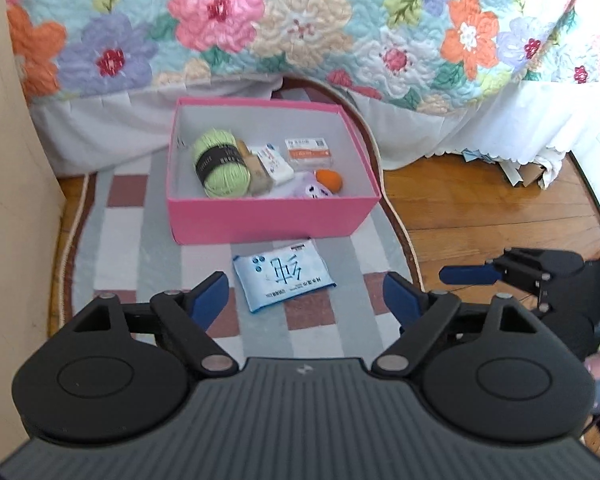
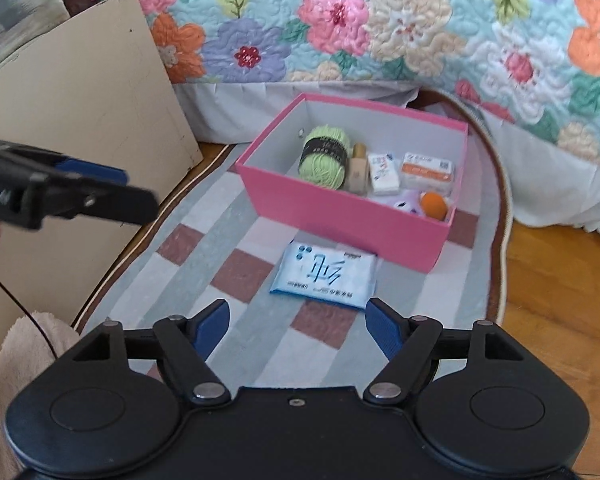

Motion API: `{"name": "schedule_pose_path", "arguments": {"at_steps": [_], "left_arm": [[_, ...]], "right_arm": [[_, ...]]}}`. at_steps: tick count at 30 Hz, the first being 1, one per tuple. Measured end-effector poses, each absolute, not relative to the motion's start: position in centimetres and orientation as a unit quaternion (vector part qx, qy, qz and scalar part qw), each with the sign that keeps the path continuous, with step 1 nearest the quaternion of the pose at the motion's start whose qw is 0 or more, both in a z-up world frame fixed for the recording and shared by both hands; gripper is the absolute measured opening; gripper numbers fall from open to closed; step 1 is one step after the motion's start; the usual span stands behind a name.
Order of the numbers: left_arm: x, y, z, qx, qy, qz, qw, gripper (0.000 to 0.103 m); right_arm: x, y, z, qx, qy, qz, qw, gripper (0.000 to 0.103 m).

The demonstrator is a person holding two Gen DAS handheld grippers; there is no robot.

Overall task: Organize objects
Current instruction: 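Withdraw the left tool and move it toward the wet-wipes pack, then lower the left tool onto the wet-wipes pack edge and close on it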

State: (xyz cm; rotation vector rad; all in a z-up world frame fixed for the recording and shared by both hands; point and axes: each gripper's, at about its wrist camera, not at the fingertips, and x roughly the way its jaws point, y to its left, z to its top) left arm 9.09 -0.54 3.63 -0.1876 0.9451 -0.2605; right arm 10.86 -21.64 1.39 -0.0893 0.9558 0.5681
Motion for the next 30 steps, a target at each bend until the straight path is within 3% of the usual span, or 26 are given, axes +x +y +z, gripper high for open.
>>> {"name": "schedule_pose_path", "arguments": {"at_steps": [10, 19, 30], "left_arm": [[12.9, -0.4, -3.2, -0.108, 0.506, -0.101, 0.85, 0.09], [15.3, 1.4, -10.2, -0.16, 0.498, -0.027, 0.852, 0.089], [16.7, 0.8, -14.8, -0.214, 0.485, -0.038, 0.847, 0.086]], "right_arm": [[12.1, -22.6, -2.7, -0.03, 0.446, 0.268, 0.854, 0.08], [14.6, -23.3, -6.7, -0.019, 0.394, 0.231, 0.889, 0.083], [18.3, -23.2, -12.5, 0.05, 0.436, 0.213, 0.873, 0.083]]}}
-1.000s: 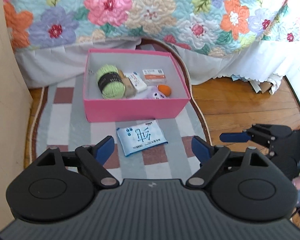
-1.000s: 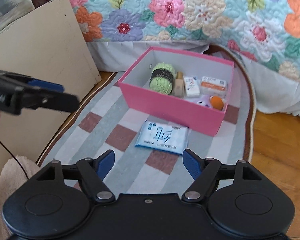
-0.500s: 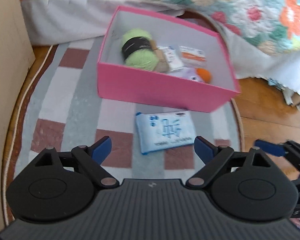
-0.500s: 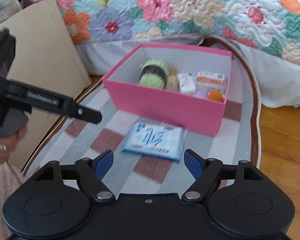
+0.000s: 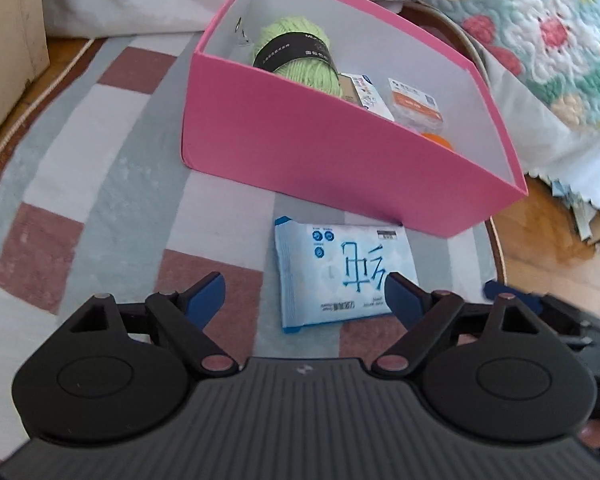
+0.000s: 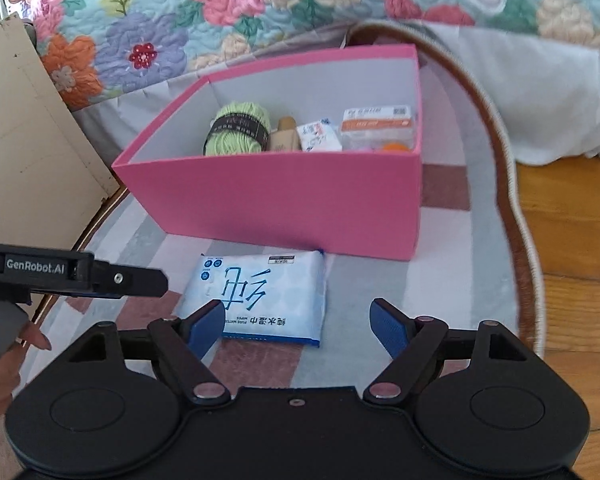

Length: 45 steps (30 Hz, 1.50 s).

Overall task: Organize objects
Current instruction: 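Lower the left tool onto the wet-wipes pack edge and close on it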

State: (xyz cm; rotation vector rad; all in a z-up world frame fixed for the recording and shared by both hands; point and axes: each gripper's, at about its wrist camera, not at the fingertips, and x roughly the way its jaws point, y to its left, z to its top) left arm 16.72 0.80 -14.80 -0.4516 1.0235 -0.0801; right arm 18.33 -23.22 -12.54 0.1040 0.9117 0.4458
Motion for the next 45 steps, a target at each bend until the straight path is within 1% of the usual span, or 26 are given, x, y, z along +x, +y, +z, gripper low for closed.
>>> {"name": "schedule_pose_path", "arguments": {"at_steps": [4, 6, 9, 13, 14, 15, 16, 17, 18, 19, 20, 21, 22, 24, 27, 31, 36, 45], "left_arm": [[17.2, 0.5, -16.2, -0.237, 0.479, -0.036, 0.845, 0.084], [17.3, 0.2, -17.0, -0.234, 0.479, -0.033, 0.846, 0.079], [17.7, 0.0, -17.7, -0.233, 0.473, -0.027, 0.849, 0.078], [18.6, 0.8, -18.3, -0.241, 0.469, -0.022, 0.849, 0.077], [18.7, 1.0, -18.3, -0.248, 0.468, -0.025, 0.848, 0.073], [18.6, 1.2, -18.3, -0.251, 0.469, -0.029, 0.846, 0.064], [18.6, 1.3, -18.3, -0.252, 0.471, -0.034, 0.845, 0.059], [18.7, 1.2, -18.4, -0.25, 0.475, -0.041, 0.842, 0.051], [18.7, 1.2, -18.6, -0.249, 0.48, -0.047, 0.84, 0.045], [18.7, 1.1, -18.7, -0.253, 0.483, -0.053, 0.836, 0.045], [18.7, 1.1, -18.8, -0.261, 0.485, -0.06, 0.832, 0.04], [18.7, 1.0, -18.9, -0.267, 0.491, -0.067, 0.827, 0.037], [18.7, 0.9, -19.1, -0.27, 0.493, -0.072, 0.824, 0.037], [18.5, 0.6, -19.1, -0.27, 0.492, -0.078, 0.824, 0.037], [18.2, -0.4, -18.8, -0.25, 0.493, -0.081, 0.829, 0.037], [18.1, -1.4, -18.6, -0.226, 0.493, -0.078, 0.837, 0.036], [18.0, -1.7, -18.4, -0.216, 0.497, -0.078, 0.837, 0.035], [15.3, -1.0, -16.7, -0.212, 0.516, -0.109, 0.823, 0.035]], "right_arm": [[19.8, -22.6, -14.0, 0.063, 0.451, 0.199, 0.868, 0.083], [20.3, -22.7, -14.7, 0.084, 0.459, 0.193, 0.863, 0.083], [20.6, -22.4, -15.5, 0.092, 0.462, 0.191, 0.861, 0.083], [21.1, -21.3, -16.6, 0.074, 0.469, 0.212, 0.855, 0.083], [21.2, -21.0, -16.7, 0.073, 0.471, 0.211, 0.853, 0.083], [21.1, -20.9, -16.7, 0.075, 0.469, 0.21, 0.854, 0.083], [21.0, -20.8, -16.6, 0.079, 0.467, 0.21, 0.855, 0.083], [20.9, -20.7, -16.6, 0.086, 0.468, 0.214, 0.853, 0.083], [20.7, -20.5, -16.7, 0.089, 0.468, 0.219, 0.851, 0.081], [20.5, -20.3, -16.8, 0.086, 0.467, 0.224, 0.851, 0.076], [20.2, -20.0, -16.8, 0.074, 0.466, 0.229, 0.851, 0.073], [20.1, -19.7, -16.8, 0.062, 0.466, 0.231, 0.852, 0.067], [19.9, -19.4, -16.7, 0.051, 0.465, 0.231, 0.853, 0.062], [19.9, -19.7, -16.6, 0.057, 0.469, 0.228, 0.851, 0.055], [20.0, -20.2, -16.7, 0.075, 0.47, 0.225, 0.85, 0.05], [19.7, -21.1, -17.1, 0.102, 0.462, 0.227, 0.852, 0.05], [18.7, -20.3, -16.8, 0.068, 0.459, 0.228, 0.856, 0.05], [16.2, -20.9, -15.6, 0.084, 0.465, 0.241, 0.848, 0.052]]}}
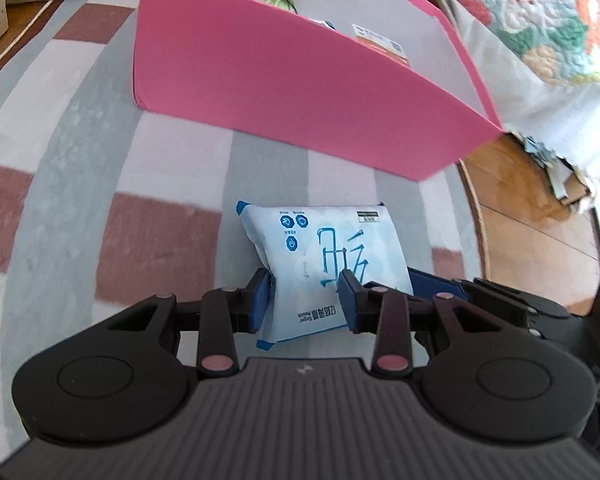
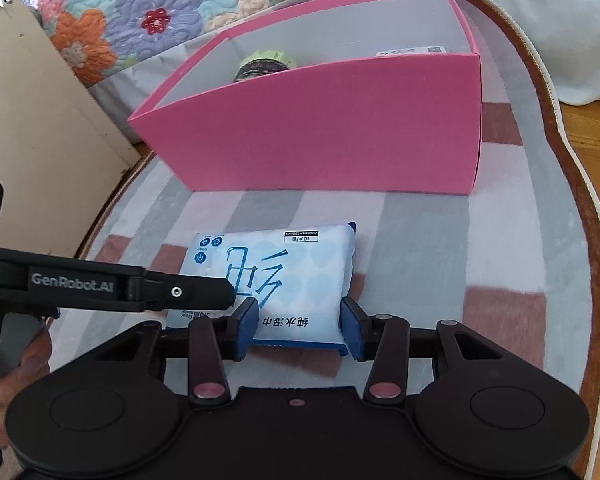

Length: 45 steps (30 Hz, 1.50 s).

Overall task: Organize objects
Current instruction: 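Lower the left tool onto the wet-wipes pack edge and close on it, then lift the wet-wipes pack with the left tool and carry it over the pink box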

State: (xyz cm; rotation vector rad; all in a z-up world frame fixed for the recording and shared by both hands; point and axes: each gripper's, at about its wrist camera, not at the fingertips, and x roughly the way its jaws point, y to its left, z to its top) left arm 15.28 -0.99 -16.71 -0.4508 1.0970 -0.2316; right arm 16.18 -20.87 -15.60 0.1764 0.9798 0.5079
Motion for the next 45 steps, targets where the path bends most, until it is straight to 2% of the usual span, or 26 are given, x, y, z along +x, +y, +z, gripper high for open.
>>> {"name": "schedule_pose_path", "arguments": {"at_steps": [18, 24, 28, 35, 45], "left_arm": [[6.8, -1.5, -7.2, -0.195, 0.469, -0.139, 0.85, 0.035], [5.9, -1.6, -3.3, -0.158, 0.458, -0.144, 0.863, 0.037], [6.0, -1.5, -0.4, -0.143, 0.437, -0.149, 0.876, 0.04], [7.9, -1.6, 3.5, -0.123, 0.415, -0.154, 0.888, 0.041], [13.6, -2.1, 5.9, -0.119, 0.385, -0.133, 0.905, 0.042]], "right_arm": [[9.0, -21.3, -6.5, 0.047, 0.44, 0.289, 0.849, 0.063], [7.5, -20.8, -3.3, 0.029, 0.421, 0.303, 0.855, 0.066], [7.0, -20.4, -0.7, 0.023, 0.393, 0.317, 0.863, 0.074], [7.8, -19.7, 3.5, -0.022, 0.341, 0.324, 0.882, 0.076], [14.1, -19.0, 6.2, -0.024, 0.331, 0.305, 0.893, 0.079]]}}
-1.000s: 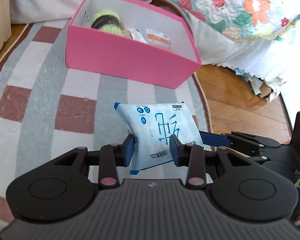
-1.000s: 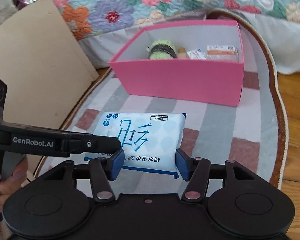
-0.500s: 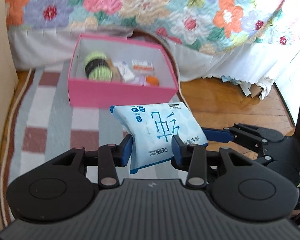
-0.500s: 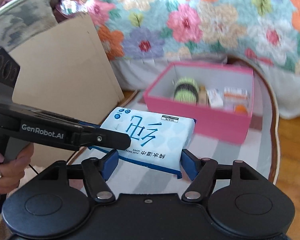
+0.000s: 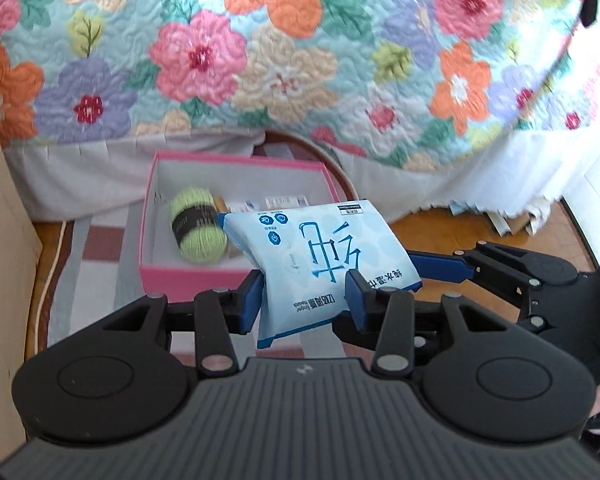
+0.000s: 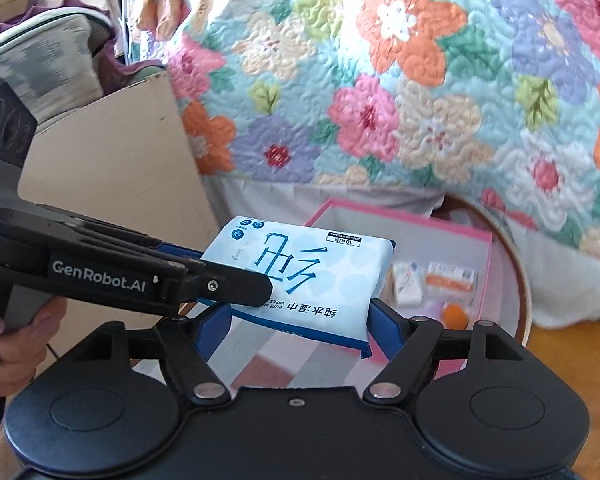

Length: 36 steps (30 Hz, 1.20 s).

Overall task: Organize objects
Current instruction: 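Lift the wet-wipes pack with the left tool and carry it over the pink box, then lower the wet-wipes pack into the pink box and open the left tool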

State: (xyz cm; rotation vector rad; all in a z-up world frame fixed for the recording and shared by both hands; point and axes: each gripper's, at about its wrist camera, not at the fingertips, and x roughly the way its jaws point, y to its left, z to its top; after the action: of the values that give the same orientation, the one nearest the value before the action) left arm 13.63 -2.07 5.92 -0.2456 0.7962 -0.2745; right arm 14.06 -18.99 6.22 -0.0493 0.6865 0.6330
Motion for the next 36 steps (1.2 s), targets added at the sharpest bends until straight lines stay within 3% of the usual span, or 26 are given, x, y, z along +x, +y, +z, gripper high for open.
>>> {"name": "schedule_pose_path", "arguments": {"at_steps": [8, 16, 27, 36], "left_arm": [[21.4, -1.3, 5.3, -0.144, 0.377, -0.117, 0.908, 0.043], [28.1, -1.0, -0.9, -0.185, 0.414, -0.109, 0.884, 0.043], [30.5, -0.9, -9.9, -0.266, 0.449, -0.114, 0.845, 0.043], [32.6, -1.6, -13.3, -0.27, 0.469, -0.103, 0.835, 0.043]], "right_arm": [[21.4, -18.5, 6.1, -0.049, 0.322, 0.293, 0.899, 0.08], [27.9, -18.0, 1.5, -0.053, 0.361, 0.278, 0.888, 0.08], [30.9, -18.6, -5.2, -0.054, 0.408, 0.258, 0.874, 0.079], [32.7, -19.1, -8.9, -0.067, 0.434, 0.261, 0.86, 0.078]]}}
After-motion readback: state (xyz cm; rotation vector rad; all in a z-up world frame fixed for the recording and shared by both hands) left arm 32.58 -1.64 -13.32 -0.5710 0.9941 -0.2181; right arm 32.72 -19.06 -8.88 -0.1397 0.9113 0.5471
